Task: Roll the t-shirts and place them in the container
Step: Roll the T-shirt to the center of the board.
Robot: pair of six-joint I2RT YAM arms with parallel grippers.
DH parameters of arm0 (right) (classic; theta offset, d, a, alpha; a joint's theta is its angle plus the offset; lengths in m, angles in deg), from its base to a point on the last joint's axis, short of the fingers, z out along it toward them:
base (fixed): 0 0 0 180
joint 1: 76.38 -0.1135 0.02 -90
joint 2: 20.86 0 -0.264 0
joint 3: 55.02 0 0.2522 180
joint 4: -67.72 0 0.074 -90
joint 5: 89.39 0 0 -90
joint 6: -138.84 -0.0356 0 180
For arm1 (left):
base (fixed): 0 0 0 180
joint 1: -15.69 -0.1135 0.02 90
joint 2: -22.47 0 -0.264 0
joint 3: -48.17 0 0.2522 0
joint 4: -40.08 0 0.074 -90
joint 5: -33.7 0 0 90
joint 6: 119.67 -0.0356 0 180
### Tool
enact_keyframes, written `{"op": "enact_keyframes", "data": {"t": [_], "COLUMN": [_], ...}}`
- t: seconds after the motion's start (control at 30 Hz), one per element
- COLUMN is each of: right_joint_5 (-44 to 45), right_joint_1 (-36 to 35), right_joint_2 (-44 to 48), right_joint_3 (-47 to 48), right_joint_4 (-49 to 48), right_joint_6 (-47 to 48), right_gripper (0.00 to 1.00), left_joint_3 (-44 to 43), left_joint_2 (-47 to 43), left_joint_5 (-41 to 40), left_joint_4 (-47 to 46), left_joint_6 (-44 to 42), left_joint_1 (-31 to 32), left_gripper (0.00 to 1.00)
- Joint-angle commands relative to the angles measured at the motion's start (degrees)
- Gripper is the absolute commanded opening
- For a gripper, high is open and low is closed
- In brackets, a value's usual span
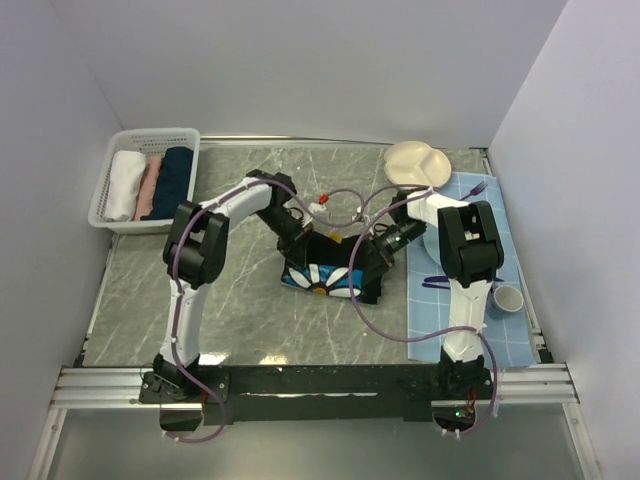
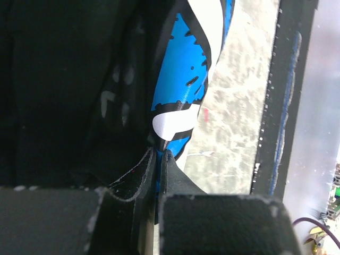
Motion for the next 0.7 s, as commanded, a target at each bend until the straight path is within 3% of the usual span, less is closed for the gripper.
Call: {"op": "enact_keyframes", "data": {"t": [0.0, 0.37, 0.67], "right_joint_5": [4.33, 11.88, 13.56], "right_joint_1": [1.27, 1.35, 1.44], "right_joint_2": [-1.15, -0.11, 3.76], "right_joint_3": [2.73, -1.13, -7.72], "right_joint_4": [1.44, -9.27, -20.70], "right_joint_6": [-0.43, -10.27, -21.35], "right_gripper": [0.31, 0.31, 0.39], "left_joint_3": [-6.94, -13.89, -7.93], "left_joint_2": [4.20, 9.14, 8.70], "left_joint_5": [-5.45, -4.48, -9.22], "left_joint_4": [3.58, -2.65, -16.17], "left_joint_6": [-2.01, 5.26, 20.48], "left_joint_1": [-1.98, -1.98, -2.42], "left_gripper": [0.03, 0.03, 0.01]}}
